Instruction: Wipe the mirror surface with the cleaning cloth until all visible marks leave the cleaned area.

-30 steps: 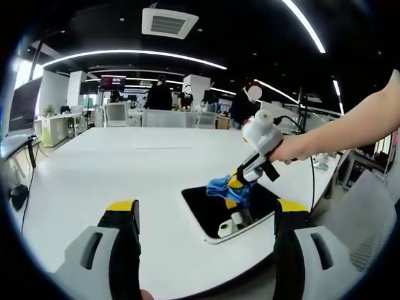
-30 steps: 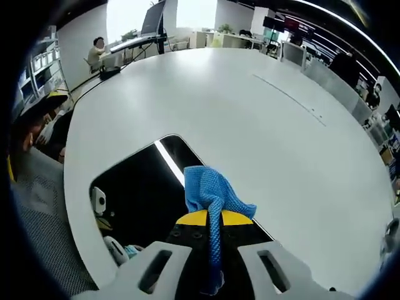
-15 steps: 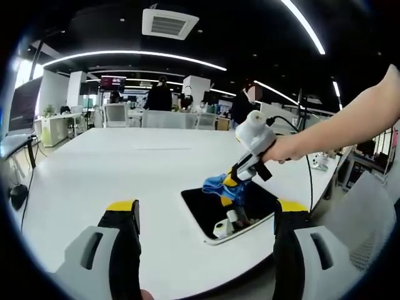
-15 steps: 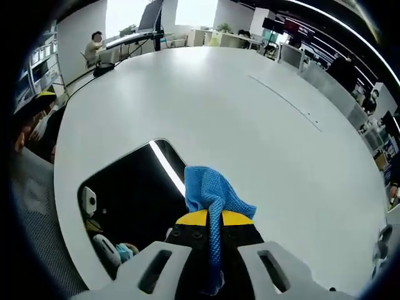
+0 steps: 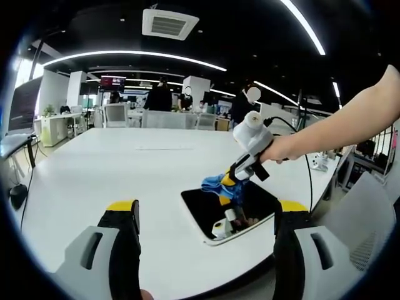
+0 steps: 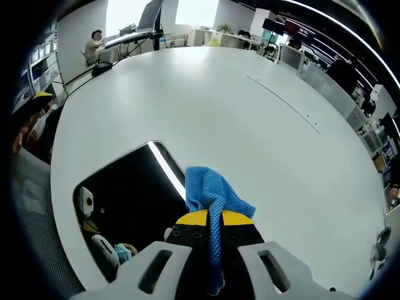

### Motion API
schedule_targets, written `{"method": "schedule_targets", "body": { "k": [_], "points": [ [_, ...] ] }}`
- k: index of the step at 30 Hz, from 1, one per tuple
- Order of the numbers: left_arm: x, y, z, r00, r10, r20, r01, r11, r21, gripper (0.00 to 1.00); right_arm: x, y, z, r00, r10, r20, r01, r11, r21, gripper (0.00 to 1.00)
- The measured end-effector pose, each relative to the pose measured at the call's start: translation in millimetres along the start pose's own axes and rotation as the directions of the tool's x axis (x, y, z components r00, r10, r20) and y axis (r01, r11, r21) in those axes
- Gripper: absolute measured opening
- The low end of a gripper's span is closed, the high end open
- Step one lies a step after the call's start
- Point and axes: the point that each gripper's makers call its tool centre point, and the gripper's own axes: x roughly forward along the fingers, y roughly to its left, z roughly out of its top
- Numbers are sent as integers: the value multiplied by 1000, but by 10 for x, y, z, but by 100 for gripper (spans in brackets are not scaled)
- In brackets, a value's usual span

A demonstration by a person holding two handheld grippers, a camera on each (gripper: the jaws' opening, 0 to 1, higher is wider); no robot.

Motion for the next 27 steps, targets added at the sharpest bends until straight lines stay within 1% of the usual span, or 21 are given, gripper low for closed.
{"method": "schedule_targets", "body": {
  "k": [6, 13, 23, 26, 27],
  "points": [
    [-1, 1, 0, 1000, 2, -1, -2, 1000, 0, 87, -13, 17, -1, 1000, -2, -6, 2, 1000, -11, 0],
    [1, 3, -2, 1000, 3, -2, -3, 1000, 0, 87, -14, -30, -41, 1000, -3, -15, 2, 1000, -15, 0],
    [6, 10, -6, 1000, -1, 0, 1, 1000, -2, 87, -98, -178, -216, 999, -22, -35, 22, 1000, 9, 0],
    [6, 9, -2, 1000, 1, 3, -1, 1000, -3, 87, -111, -232, -261, 999, -24, -38, 26, 999, 29, 0],
    [5, 7, -1, 1000, 0, 4, 0, 1000, -3, 87, -116, -250, -276, 999, -25, -38, 27, 998, 49, 0]
  ]
}}
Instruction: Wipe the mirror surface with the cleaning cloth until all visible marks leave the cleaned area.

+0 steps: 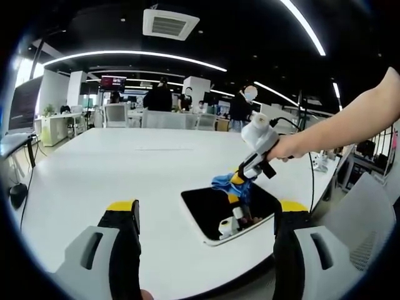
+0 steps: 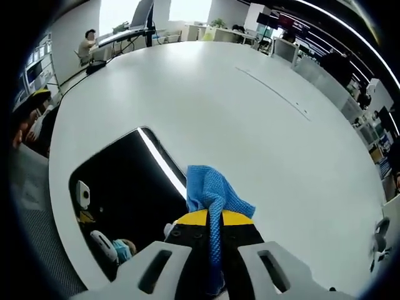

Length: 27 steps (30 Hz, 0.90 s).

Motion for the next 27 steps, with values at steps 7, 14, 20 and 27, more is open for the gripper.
{"method": "schedule_targets", "body": {
  "k": [7, 14, 20, 27],
  "points": [
    [1, 3, 3, 1000, 0, 3, 0, 1000, -1, 87, -30, 30, -13, 1000, -6, 2, 6, 1000, 15, 0],
    [2, -16, 8, 1000, -7, 3, 7, 1000, -1, 86, -36, 39, -13, 1000, -17, -4, 17, 998, 54, 0],
    [1, -17, 11, 1000, -5, 3, 5, 1000, -2, 86, -34, 26, -21, 999, -33, 2, 32, 980, 198, 0],
    [2, -13, 4, 1000, -4, 0, 4, 1000, -2, 86, -76, 74, -33, 999, -49, 19, 43, 966, 253, 0]
  ]
}}
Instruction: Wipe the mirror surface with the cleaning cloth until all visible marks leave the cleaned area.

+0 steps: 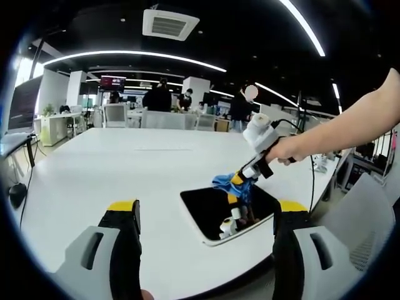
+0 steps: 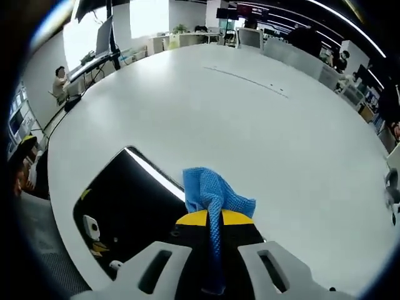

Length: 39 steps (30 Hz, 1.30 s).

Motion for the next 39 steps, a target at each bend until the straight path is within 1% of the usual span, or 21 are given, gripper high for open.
{"method": "schedule_targets", "body": {
  "k": [8, 16, 19, 24, 33, 37, 39],
  "points": [
    [-1, -4, -6, 1000, 0, -5, 0, 1000, 1, 86, -80, 85, -60, 1000, 5, 10, -5, 1000, 26, 0],
    [-3, -1, -10, 1000, 0, -7, 0, 1000, 1, 86, -145, 165, -143, 999, 18, 40, -19, 999, 42, 0],
    [-1, 3, -15, 1000, 0, -10, 0, 1000, 2, 86, -172, 197, -178, 998, 33, 46, -37, 995, 94, 0],
    [3, -9, -26, 1000, -11, -17, 11, 1000, 2, 86, -227, 267, -249, 998, 33, 57, -38, 995, 87, 0],
    [-2, 5, -26, 1000, -3, -16, 3, 1000, 2, 86, -317, 374, -361, 996, 48, 71, -54, 994, 94, 0],
    [-3, 0, -29, 1000, -5, -18, 5, 1000, 2, 86, -382, 455, -447, 995, 48, 85, -55, 995, 81, 0],
    [-2, -2, -28, 1000, -7, -18, 7, 1000, 1, 86, -417, 489, -489, 994, 55, 91, -63, 994, 88, 0]
  ]
}}
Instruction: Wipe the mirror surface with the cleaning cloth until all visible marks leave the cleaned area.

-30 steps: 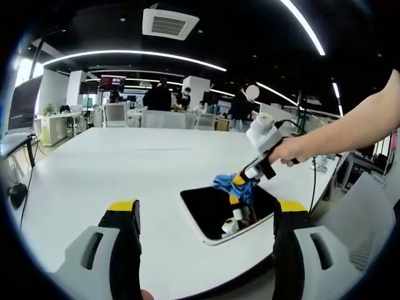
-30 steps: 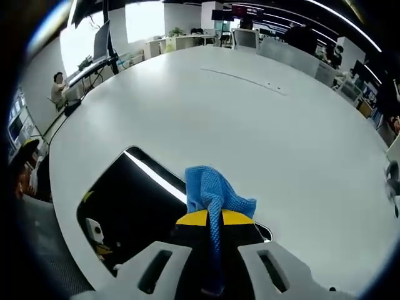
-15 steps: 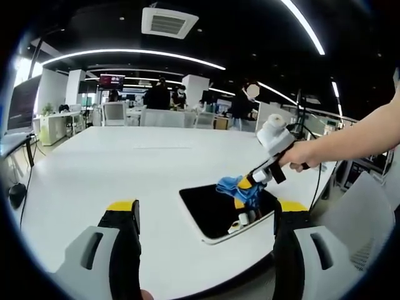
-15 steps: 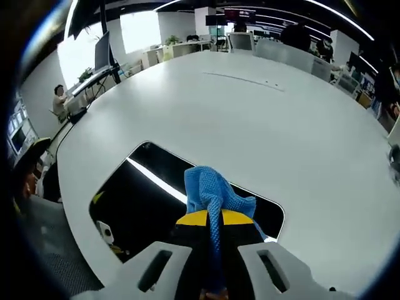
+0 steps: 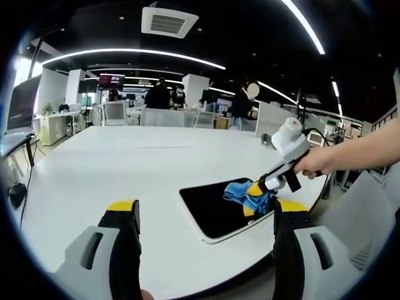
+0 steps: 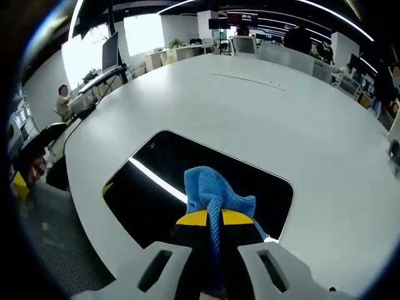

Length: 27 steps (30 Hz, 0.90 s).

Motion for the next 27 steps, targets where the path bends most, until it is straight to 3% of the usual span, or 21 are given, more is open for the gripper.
{"method": "schedule_targets", "body": {
  "k": [27],
  "points": [
    [-11, 1, 4, 1000, 1, 3, -1, 1000, -2, 86, -270, 311, -338, 999, 27, 18, -26, 999, -44, 0]
  ]
}}
